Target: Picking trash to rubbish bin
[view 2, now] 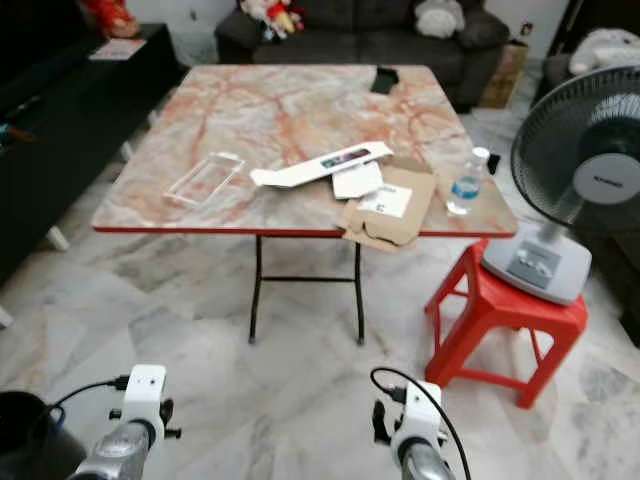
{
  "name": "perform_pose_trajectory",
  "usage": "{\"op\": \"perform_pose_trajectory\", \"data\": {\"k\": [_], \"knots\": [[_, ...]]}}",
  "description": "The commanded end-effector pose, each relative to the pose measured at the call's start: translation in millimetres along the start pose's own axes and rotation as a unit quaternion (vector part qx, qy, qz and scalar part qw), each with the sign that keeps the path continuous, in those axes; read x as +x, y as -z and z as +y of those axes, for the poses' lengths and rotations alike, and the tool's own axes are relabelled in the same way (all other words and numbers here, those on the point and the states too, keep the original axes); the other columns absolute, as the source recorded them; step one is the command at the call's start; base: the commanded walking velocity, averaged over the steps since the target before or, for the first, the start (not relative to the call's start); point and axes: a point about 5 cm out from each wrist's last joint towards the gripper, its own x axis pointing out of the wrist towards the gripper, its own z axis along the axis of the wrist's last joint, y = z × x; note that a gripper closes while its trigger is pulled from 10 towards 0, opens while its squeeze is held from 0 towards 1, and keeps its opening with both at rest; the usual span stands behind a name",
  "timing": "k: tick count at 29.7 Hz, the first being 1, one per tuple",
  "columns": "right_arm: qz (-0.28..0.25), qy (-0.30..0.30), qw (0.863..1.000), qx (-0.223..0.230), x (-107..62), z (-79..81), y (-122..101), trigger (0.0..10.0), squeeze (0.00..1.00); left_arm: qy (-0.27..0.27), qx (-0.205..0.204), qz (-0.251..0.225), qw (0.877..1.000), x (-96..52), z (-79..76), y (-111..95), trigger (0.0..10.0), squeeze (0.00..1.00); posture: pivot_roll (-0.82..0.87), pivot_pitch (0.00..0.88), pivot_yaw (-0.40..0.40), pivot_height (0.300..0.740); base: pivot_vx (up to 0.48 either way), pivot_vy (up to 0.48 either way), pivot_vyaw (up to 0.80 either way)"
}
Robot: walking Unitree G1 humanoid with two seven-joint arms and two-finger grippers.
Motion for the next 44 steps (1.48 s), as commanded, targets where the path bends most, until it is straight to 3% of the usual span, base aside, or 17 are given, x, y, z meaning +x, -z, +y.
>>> {"op": "perform_pose_trajectory", "data": {"k": [1,10,11,16,20,23,31,37,44], "knots": [[-0.007,0.002,1.0,0.003,0.6,-2.9,-3.6,10.0,0.0,0.013,0.023,-0.021,0.999,2.1,-4.4,-10.6,10.0,0.0,-0.01,0.009,0.014,0.74,0.0,0.0,0.0],[-0.058,-0.022,0.998,-0.007,6.5,8.5,-29.8,10.0,0.0,0.042,0.05,-0.093,0.993,6.1,-21.0,-46.1,10.0,0.0,-0.01,0.007,0.017,0.74,0.0,0.0,0.0],[-0.114,-0.05,0.992,-0.021,10.1,22.2,-57.6,10.0,0.0,0.059,0.063,-0.156,0.984,6.2,-32.4,-76.5,10.0,0.0,-0.01,0.001,0.019,0.74,0.0,0.0,0.0],[-0.163,-0.069,0.984,-0.027,11.2,32.8,-81.6,10.0,0.0,0.066,0.067,-0.201,0.975,4.8,-39.2,-98.8,10.0,0.0,-0.02,0.0,0.02,0.74,0.0,0.0,0.0],[-0.248,-0.1,0.963,-0.029,8.2,54.1,-123.6,10.0,0.0,0.074,0.056,-0.264,0.96,0.0,-49.6,-129.5,10.0,0.0,-0.02,0.0,0.029,0.74,0.139,0.0,0.0],[-0.269,-0.106,0.957,-0.028,6.5,59.4,-133.3,10.0,0.0,0.075,0.05,-0.278,0.956,-1.5,-51.1,-136.0,10.0,0.0,-0.02,0.0,0.03,0.74,0.335,0.0,0.0],[-0.37,-0.136,0.919,-0.012,-6.8,81.7,-179.7,10.0,0.0,0.068,0.023,-0.346,0.935,-9.8,-52.7,-169.6,10.0,0.0,-0.02,0.0,0.034,0.74,0.438,0.0,-0.2],[-0.388,-0.144,0.91,-0.018,-10.2,85.5,-189.6,10.0,0.0,0.075,0.023,-0.356,0.931,-11.7,-57.3,-176.0,10.0,0.0,-0.02,0.0,0.035,0.74,0.456,0.0,-0.4],[-0.391,-0.154,0.906,-0.045,-11.3,90.5,-188.3,10.0,0.0,0.061,0.013,-0.349,0.935,-9.7,-49.5,-173.4,10.0,0.0,-0.02,0.0,0.032,0.74,0.458,0.0,0.24]]}}
